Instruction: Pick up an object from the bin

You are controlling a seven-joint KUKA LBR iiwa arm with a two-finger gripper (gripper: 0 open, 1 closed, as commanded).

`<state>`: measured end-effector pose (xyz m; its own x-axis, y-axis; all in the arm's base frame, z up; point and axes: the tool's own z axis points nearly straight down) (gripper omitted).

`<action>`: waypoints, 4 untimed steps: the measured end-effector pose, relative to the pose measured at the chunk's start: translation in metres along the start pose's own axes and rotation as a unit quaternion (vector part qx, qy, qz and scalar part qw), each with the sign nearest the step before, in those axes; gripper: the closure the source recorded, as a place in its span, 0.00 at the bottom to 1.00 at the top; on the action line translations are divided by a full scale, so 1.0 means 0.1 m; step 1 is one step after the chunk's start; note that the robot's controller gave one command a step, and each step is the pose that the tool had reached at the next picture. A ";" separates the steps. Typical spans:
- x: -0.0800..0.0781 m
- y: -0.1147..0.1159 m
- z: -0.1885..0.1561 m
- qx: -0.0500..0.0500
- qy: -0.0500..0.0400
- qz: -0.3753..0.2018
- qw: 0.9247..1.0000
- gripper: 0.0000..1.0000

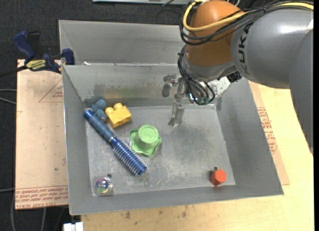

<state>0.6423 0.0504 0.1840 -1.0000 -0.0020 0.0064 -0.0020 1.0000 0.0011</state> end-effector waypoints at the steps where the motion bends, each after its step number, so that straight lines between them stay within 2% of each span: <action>1: 0.92 1.14 1.17 -0.001 0.000 -0.182 0.983 0.00; 2: 0.34 0.18 0.66 0.003 -0.008 -0.184 0.983 0.00; 3: 0.47 0.34 1.15 0.000 -0.005 -0.142 0.990 0.00; 4: 0.44 0.33 1.09 0.000 -0.009 -0.141 0.990 1.00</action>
Offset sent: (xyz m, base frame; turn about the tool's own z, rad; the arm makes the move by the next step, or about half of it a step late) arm -0.0902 0.1101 -0.1140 -0.3616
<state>0.5977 0.0836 0.0750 -0.9594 -0.2816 -0.0129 -0.2816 0.9595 -0.0004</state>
